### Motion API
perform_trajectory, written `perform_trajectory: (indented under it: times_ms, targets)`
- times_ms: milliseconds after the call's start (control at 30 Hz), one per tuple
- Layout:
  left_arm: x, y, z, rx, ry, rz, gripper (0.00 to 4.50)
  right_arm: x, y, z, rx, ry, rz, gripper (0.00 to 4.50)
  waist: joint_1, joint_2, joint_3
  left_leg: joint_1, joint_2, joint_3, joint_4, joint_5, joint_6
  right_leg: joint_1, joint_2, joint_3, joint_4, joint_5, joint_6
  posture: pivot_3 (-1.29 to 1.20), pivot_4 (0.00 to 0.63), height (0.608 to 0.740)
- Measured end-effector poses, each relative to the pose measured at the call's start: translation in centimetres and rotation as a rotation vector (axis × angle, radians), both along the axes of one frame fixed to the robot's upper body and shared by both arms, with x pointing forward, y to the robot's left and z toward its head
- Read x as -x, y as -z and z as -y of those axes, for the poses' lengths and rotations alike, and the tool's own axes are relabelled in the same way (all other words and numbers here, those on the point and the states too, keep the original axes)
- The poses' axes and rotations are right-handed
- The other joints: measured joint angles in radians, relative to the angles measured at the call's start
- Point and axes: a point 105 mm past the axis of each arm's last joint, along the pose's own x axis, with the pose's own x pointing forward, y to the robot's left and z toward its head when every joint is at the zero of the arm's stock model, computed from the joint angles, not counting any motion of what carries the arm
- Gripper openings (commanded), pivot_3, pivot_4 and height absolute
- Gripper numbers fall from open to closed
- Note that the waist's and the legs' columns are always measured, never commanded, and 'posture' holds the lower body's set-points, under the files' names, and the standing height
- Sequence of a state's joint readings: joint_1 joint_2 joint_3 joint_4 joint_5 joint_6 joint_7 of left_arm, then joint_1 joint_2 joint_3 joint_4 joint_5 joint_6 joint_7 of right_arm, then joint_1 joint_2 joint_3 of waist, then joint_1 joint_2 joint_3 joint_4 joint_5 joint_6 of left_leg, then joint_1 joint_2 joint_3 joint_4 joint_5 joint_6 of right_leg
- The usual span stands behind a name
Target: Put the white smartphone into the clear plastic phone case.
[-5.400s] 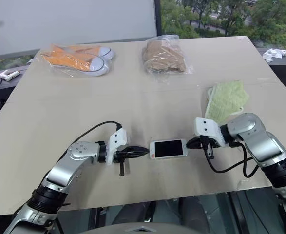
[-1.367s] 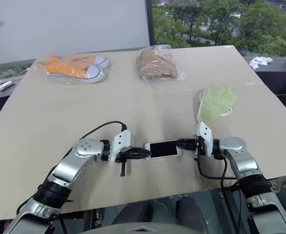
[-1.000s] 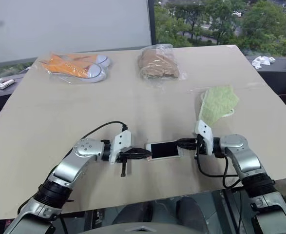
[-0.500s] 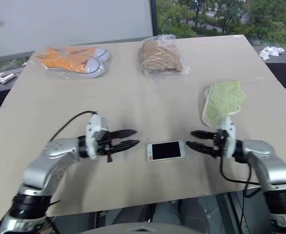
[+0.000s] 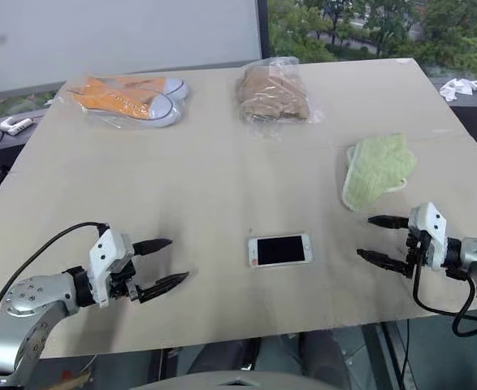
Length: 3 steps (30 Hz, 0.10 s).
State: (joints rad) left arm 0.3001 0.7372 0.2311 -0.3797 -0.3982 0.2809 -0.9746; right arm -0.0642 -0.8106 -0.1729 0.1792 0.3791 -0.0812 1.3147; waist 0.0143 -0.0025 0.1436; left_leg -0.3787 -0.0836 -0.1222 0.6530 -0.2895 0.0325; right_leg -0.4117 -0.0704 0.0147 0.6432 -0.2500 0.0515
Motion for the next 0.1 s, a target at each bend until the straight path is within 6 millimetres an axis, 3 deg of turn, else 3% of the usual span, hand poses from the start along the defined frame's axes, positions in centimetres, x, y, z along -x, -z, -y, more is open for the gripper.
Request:
perform_trajectory:
  times_ms: [100]
  targets:
    - [-0.01,-0.08,0.02,-0.005,-0.003,0.025,4.48,0.17,0.2,0.17,0.017,-0.019,0.008,4.5,0.0,0.0,0.0,0.0,0.0,0.0,0.0,0.0,0.0,0.0,0.0,0.0,0.0,0.0,0.0,0.0,0.15,0.74]
